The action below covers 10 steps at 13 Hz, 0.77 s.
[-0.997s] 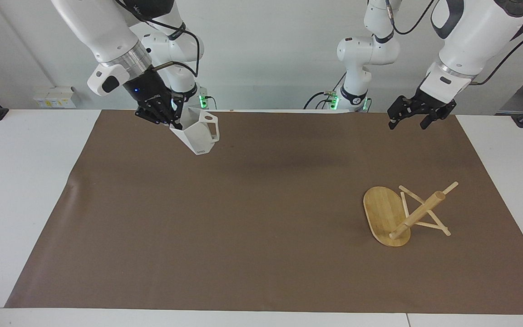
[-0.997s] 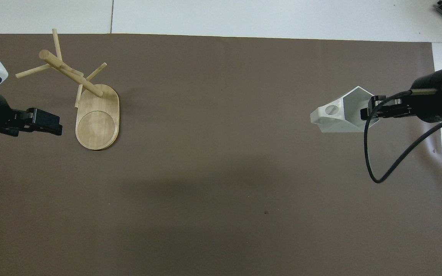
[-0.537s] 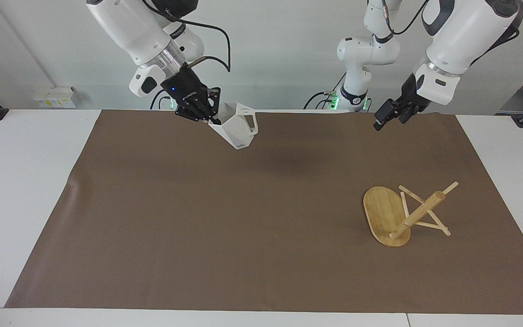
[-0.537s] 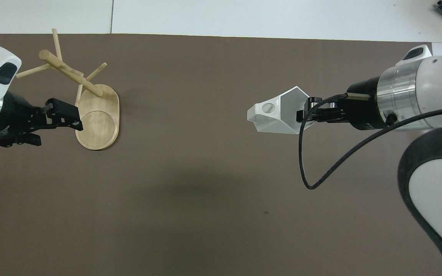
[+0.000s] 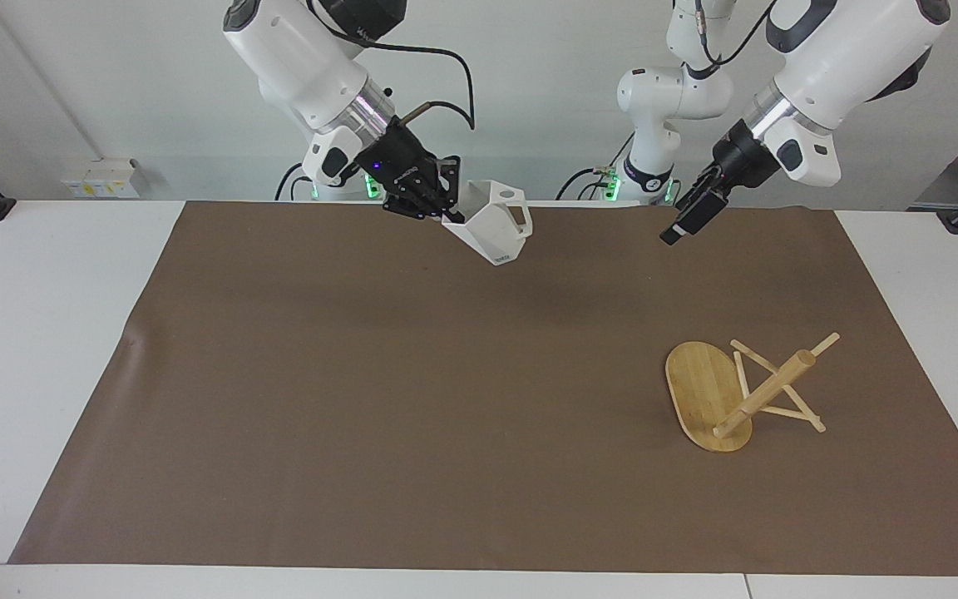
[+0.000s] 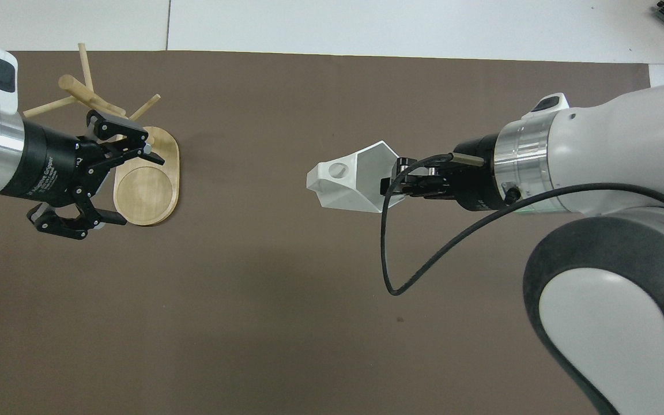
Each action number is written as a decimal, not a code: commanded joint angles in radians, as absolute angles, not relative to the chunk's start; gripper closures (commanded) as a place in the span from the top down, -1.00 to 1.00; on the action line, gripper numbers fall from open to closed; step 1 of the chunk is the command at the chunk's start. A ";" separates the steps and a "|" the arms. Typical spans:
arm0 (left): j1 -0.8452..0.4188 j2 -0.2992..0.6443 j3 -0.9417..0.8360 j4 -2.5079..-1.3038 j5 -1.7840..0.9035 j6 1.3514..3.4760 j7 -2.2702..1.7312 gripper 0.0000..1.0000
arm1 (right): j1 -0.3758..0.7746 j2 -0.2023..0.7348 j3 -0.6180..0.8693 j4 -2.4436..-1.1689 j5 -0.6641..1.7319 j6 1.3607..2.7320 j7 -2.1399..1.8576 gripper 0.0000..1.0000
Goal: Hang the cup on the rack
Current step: 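Carry the cup toward the rack while the left gripper reaches out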
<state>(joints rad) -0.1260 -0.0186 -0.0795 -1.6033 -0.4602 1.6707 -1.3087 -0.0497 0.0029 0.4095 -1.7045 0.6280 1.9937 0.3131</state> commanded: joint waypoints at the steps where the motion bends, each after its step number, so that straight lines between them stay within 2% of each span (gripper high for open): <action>1: -0.130 -0.029 -0.080 -1.626 -0.562 1.706 -1.516 1.00 | -0.054 -0.020 0.434 -1.749 0.690 2.058 0.350 -1.00; 6: -0.133 -0.011 -0.081 -1.632 -0.676 1.753 -1.713 1.00 | -0.051 -0.015 0.500 -1.772 0.753 2.175 0.409 -1.00; 10: -0.143 0.023 -0.112 -1.631 -0.722 1.761 -1.736 1.00 | -0.051 -0.012 0.520 -1.772 0.805 2.206 0.434 -1.00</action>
